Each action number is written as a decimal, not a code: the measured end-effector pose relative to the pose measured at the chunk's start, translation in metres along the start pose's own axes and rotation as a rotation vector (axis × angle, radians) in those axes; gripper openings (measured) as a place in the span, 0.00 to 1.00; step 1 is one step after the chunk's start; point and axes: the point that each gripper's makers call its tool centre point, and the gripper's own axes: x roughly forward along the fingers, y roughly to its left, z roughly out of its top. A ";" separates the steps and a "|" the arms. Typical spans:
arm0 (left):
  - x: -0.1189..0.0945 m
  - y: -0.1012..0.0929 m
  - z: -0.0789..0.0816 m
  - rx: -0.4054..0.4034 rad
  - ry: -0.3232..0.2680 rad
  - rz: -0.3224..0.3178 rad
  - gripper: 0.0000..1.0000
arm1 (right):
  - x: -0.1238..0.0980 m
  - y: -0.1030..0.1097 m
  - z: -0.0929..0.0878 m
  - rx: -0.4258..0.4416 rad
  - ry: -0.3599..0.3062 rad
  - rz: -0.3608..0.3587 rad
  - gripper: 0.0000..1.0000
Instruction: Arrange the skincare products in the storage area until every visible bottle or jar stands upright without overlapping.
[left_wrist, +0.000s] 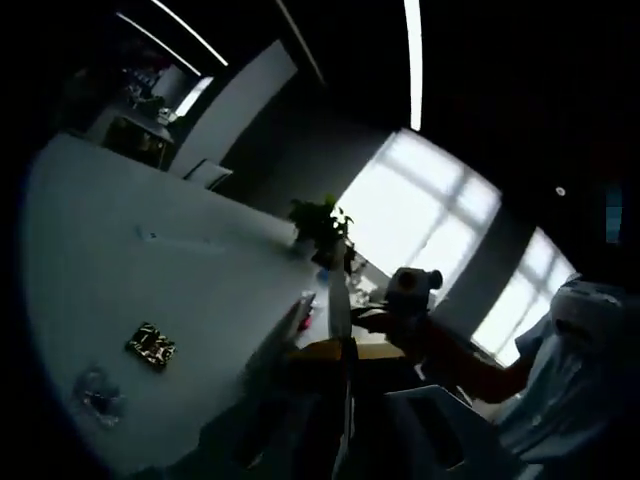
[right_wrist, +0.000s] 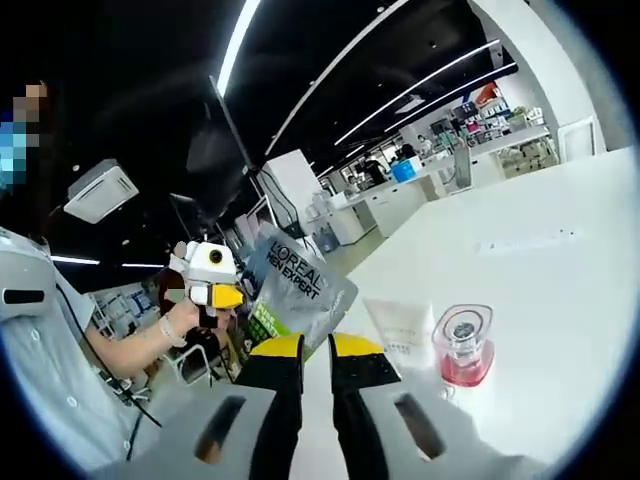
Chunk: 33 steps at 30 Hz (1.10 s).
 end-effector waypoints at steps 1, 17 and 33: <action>-0.002 0.002 -0.001 -0.009 -0.008 0.009 0.00 | 0.000 0.001 -0.001 -0.001 0.005 0.000 0.11; -0.009 0.059 -0.036 -0.114 0.043 0.202 0.00 | 0.021 0.006 -0.048 -0.111 0.189 -0.039 0.14; 0.012 0.106 -0.058 -0.245 0.012 0.304 0.00 | 0.045 0.008 -0.086 -0.162 0.257 -0.069 0.17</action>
